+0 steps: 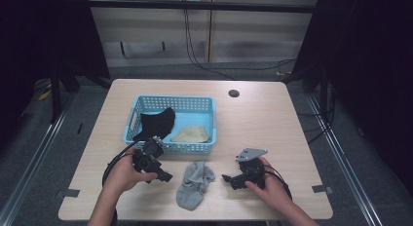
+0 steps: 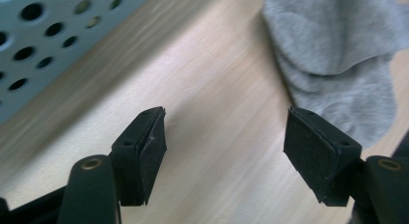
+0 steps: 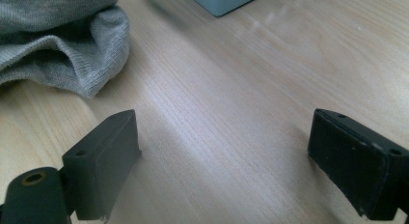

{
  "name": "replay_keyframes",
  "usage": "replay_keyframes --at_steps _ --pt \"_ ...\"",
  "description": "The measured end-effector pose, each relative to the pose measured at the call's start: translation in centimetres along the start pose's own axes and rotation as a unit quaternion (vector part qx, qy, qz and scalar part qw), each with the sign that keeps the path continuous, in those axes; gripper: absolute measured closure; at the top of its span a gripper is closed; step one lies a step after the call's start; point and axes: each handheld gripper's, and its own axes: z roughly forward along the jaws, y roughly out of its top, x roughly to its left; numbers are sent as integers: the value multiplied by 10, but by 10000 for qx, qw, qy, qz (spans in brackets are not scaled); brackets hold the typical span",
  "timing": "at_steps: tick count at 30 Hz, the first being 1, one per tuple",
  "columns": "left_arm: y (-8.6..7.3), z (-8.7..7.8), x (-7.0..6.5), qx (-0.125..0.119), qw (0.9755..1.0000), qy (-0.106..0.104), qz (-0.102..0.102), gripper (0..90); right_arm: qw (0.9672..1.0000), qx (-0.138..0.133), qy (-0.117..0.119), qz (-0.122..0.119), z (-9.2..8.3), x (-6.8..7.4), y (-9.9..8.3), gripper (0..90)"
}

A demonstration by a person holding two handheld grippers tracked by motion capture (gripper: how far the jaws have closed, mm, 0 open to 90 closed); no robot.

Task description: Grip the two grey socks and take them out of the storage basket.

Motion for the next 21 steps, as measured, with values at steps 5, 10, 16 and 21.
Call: replay_keyframes --at_steps 5,10,16,21 --pt "-9 2 10 -124 9999 52 73 303 10000 -1 -1 -4 0 0 0 103" --pt "-19 11 21 -246 9995 131 177 308 10000 0 0 1 0 0 0 103" --pt "-24 18 27 -514 9967 277 568 286 10000 0 0 1 0 0 0 103" --pt "-27 21 26 -612 9939 325 861 234 10000 0 0 -1 0 0 0 103"
